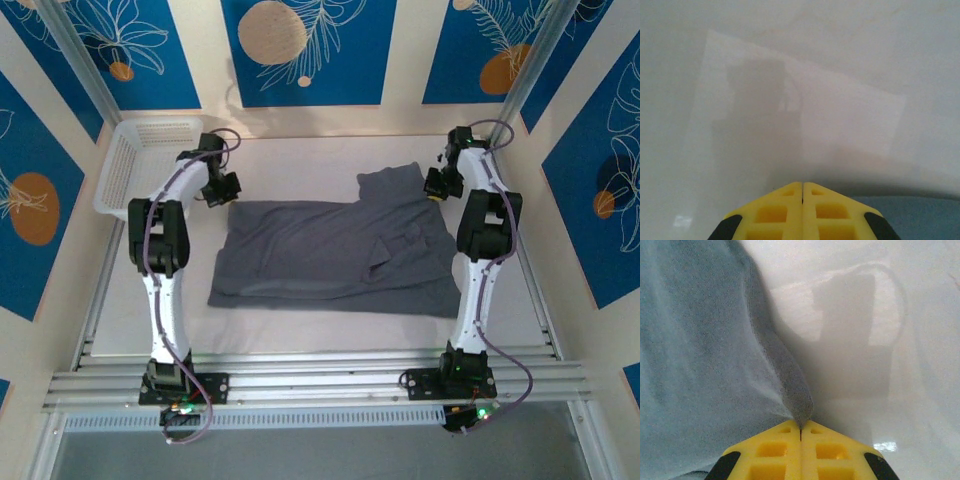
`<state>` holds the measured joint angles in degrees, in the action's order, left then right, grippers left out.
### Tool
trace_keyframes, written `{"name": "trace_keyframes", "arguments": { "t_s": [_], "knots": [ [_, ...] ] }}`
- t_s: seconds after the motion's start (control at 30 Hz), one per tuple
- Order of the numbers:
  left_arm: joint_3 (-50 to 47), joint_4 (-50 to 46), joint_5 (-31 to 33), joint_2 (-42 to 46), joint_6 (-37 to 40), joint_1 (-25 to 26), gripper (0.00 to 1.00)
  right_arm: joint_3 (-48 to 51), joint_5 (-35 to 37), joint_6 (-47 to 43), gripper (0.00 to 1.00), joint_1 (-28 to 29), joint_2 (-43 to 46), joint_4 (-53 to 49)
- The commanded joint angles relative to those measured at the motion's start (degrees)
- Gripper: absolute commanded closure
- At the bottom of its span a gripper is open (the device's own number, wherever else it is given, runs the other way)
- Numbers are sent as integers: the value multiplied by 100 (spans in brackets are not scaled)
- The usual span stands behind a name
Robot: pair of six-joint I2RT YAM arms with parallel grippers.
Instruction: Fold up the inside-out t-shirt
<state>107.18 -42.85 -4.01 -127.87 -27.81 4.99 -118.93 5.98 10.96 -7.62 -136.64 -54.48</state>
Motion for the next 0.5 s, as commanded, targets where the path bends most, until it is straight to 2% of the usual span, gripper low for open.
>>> {"name": "trace_keyframes", "arguments": {
  "t_s": [0.0,0.07,0.33,0.4,0.47],
  "knots": [
    [-107,61,-119,292,-118,-104,100,99,-245,117,100,-62,335,78],
    [-118,77,-256,263,-170,-104,100,52,-225,92,100,-7,328,45],
    [-39,-49,-21,569,-45,-164,100,-72,-668,286,100,-164,863,-48],
    [-109,-57,-18,688,-45,-165,100,151,-737,374,100,-218,1121,-22],
    [-341,-8,-4,883,-95,-165,100,800,-734,529,100,-273,1531,262]
  ]
}}
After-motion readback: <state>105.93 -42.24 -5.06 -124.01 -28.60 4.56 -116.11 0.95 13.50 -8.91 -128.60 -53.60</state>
